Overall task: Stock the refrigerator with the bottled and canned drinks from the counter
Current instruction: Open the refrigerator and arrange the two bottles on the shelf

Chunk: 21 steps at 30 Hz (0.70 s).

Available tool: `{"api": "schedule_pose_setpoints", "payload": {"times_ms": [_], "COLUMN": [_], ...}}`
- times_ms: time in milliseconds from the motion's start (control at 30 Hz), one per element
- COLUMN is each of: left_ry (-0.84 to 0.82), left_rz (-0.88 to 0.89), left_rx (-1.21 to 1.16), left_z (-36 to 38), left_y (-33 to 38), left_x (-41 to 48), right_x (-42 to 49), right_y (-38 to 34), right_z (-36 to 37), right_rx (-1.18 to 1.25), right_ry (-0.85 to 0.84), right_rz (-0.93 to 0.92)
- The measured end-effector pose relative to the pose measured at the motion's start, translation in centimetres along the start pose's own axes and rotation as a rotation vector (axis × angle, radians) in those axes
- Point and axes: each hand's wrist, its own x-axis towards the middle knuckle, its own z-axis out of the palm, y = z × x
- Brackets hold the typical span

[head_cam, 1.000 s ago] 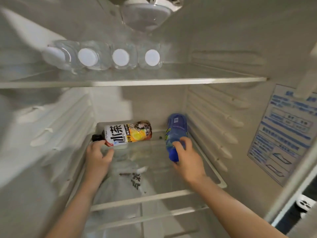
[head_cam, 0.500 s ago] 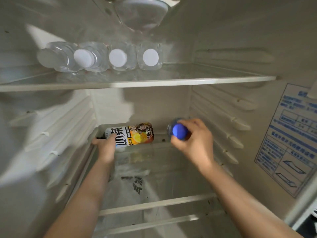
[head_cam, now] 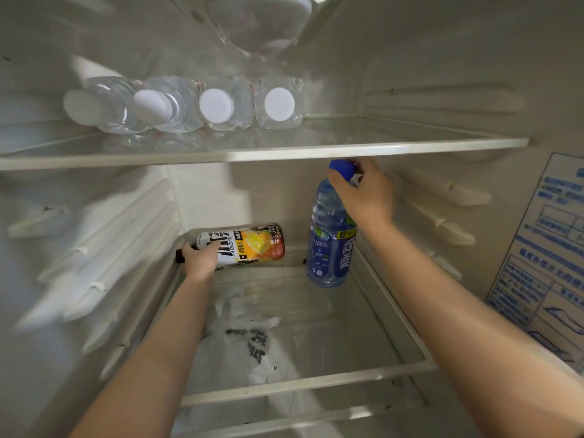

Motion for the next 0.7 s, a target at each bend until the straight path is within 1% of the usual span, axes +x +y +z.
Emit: {"api": "schedule_pose_setpoints", "payload": {"times_ms": [133,233,333,400,500,600,700], "left_ry": [-0.023,-0.042,0.006,0.037,0.096,0.164,0.230], "left_rz": [-0.015,-0.033,-0.074,-0.080,-0.079,-0.102,-0.082], "left_rx": [-0.007,-0.077,-0.155,-0.155,-0.185,-0.242,-0.221], "left_z": [-0.3,0.0,0.9,1.5,1.8,2.2,2.6], "left_y": [-0.1,0.1,1.1,1.3,1.2,1.3,0.7], "left_x": [0.9,1.3,0.8,0.6,0.4,0.4,0.4], "right_x": [-0.4,-1.3,-3.5,-5.1,-6.7,-7.8,-8.2], "right_y": [1.1,1.9,3.3,4.4,5.7,6.5,6.9], "right_z": [1.1,1.2,1.7,2.3,2.8,3.4,3.8], "right_rx": [0.124,0.138,0.063,0.078,0.091,0.067,0.029], "right_ry": [-0.162,-0.182,-0.177,-0.162,-0.196,-0.257,-0.259], "right_rz": [-0.034,-0.049,0.041,0.110,0.278,0.279,0.248]}}
